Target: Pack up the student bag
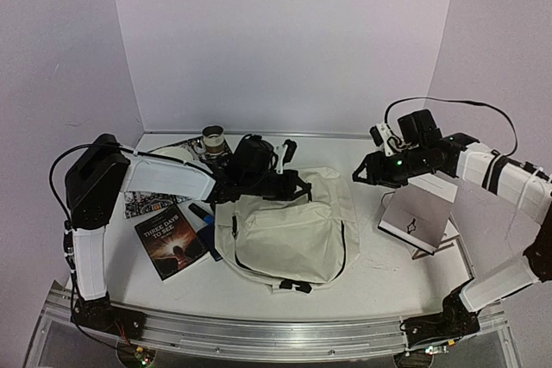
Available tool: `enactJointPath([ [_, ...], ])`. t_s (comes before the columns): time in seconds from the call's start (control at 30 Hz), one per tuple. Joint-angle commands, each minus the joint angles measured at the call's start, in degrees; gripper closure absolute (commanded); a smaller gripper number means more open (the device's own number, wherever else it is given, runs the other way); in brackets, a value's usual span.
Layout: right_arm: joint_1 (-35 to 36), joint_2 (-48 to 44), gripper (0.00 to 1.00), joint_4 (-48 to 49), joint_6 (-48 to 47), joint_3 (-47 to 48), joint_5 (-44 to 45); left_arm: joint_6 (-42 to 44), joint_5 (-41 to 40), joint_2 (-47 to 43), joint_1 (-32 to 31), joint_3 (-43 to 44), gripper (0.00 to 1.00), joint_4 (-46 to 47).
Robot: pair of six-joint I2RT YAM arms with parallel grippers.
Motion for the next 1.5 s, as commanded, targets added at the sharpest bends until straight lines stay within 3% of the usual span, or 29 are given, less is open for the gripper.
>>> enactJointPath([
  [0.0,1.8,-0.9,0.43,1.1,5.6,0.8,0.6,-1.4,2.1,1.9,-0.1,4.2,1.00,2.7],
  [0.27,2.4,6.2,0.39,13.0,19.7,-5.1,2.6,-1.9,2.3,2.6,-0.3,3.4,1.00,3.1],
  [0.5,4.0,17.6,0.42,16.5,22.4,-0.9,0.0,-1.9,1.2,3.5,-0.7,2.1,1.00,3.2],
  [0.93,5.5,30.1,0.44,18.7,24.4,2.1,-3.5,-1.4,-0.2,7.4,-1.0,2.2,1.00,3.2],
  [1.07,5.5,32.7,0.56,18.7,23.7,1.9,-2.2,-1.1,-0.8,7.7,-1.0,1.8,1.00,3.1],
  [1.27,5.4,31.6,0.97,18.2,22.1,1.4,-1.1,0.3,-3.4,5.7,-1.0,-0.5,1.00,3.1],
  [1.47,4.9,26.5,1.00,14.6,18.6,1.4,1.8,2.1,-6.6,1.9,-0.9,-4.2,1.00,3.0],
])
